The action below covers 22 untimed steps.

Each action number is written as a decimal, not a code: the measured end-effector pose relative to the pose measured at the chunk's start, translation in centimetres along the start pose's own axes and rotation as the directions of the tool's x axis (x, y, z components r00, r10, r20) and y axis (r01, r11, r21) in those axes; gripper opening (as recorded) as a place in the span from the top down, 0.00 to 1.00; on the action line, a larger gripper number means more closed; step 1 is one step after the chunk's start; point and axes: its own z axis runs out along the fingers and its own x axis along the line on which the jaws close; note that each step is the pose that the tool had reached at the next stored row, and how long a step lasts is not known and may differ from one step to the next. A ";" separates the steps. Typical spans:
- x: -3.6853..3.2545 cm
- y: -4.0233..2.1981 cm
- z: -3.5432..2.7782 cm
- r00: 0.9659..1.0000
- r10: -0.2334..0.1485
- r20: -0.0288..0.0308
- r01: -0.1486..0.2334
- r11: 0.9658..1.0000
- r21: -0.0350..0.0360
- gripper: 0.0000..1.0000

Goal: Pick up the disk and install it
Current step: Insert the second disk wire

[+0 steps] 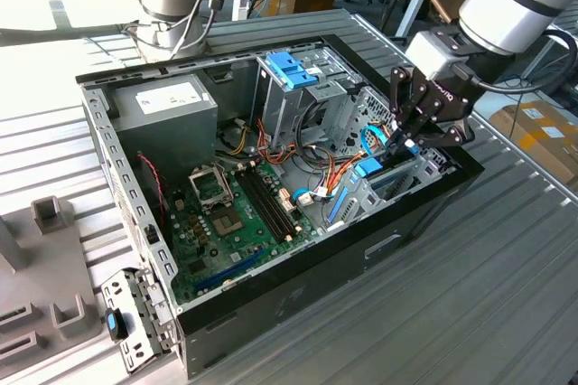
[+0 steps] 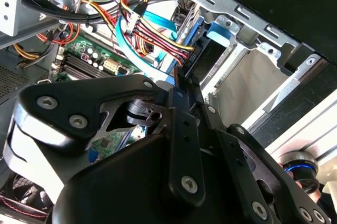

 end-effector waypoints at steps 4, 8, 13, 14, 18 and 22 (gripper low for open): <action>0.00 -0.16 0.06 1.000 0.000 0.000 0.000 1.000 0.000 0.83; 0.00 -0.18 0.14 1.000 0.000 0.000 0.000 1.000 0.000 0.83; 0.01 -0.19 0.31 1.000 0.000 0.000 0.000 1.000 0.000 0.83; 0.02 -0.20 0.37 1.000 0.000 0.000 0.000 1.000 0.000 0.83; 0.03 -0.20 0.46 1.000 0.000 0.000 0.000 1.000 0.000 0.83; 0.03 -0.20 0.47 1.000 0.000 0.000 0.000 1.000 0.000 0.83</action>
